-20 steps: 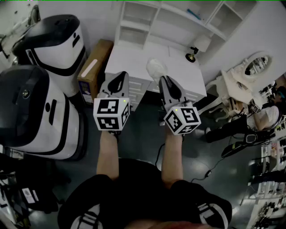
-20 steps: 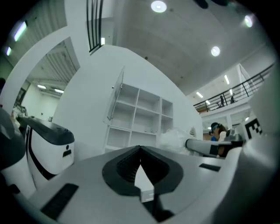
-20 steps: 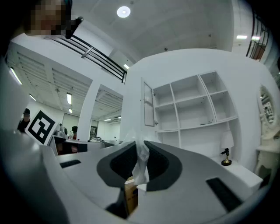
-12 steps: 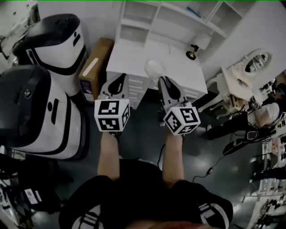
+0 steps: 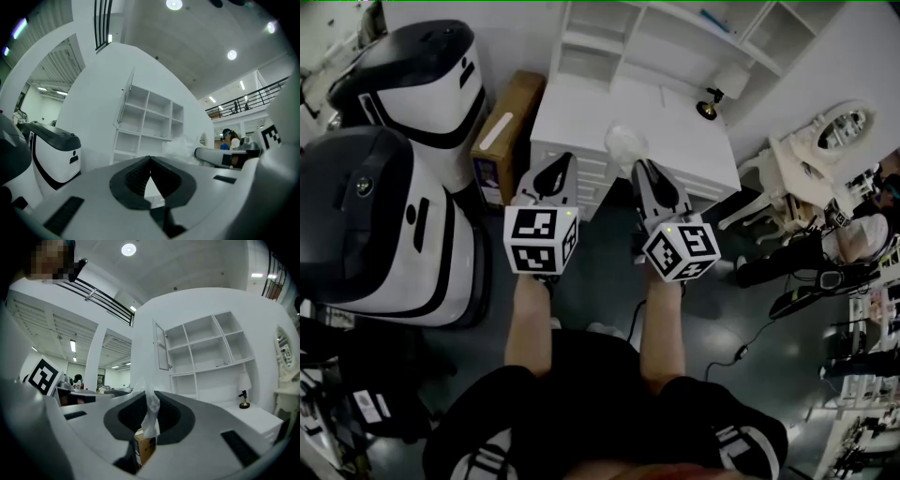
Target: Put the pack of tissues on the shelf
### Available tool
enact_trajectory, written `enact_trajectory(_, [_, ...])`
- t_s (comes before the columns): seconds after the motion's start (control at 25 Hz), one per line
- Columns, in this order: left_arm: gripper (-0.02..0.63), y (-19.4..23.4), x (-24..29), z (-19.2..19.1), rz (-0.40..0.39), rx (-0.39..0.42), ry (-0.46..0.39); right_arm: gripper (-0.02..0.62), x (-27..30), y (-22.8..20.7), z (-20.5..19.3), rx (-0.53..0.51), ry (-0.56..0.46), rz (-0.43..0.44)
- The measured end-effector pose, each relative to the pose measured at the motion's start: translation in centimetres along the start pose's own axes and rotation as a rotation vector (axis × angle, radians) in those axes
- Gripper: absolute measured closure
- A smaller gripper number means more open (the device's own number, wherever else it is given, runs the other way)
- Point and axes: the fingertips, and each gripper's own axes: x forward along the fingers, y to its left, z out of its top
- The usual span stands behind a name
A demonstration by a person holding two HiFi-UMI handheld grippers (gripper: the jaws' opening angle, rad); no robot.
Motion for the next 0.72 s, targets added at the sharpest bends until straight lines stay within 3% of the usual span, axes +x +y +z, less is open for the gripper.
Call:
enact_trajectory(0.48, [0.595,-1.3,0.5,-1.1,-0.055,-0.068,0.008,0.541,-2.0,-0.8,-0.7,-0.033,0.042,-0.055])
enact_trajectory(0.64, [0.595,-3.0,0.4,-2.0,-0.136,-0.172,0.017,0.541,-2.5,-1.8,-1.9,0.017,0.058,-0.059])
enact_trajectory(0.72, [0.595,-2.6,0.7,-1.9,-0.138,-0.188,0.007,0.541,-1.7,-2.1,-2.9,0.045,0.065,-0.046])
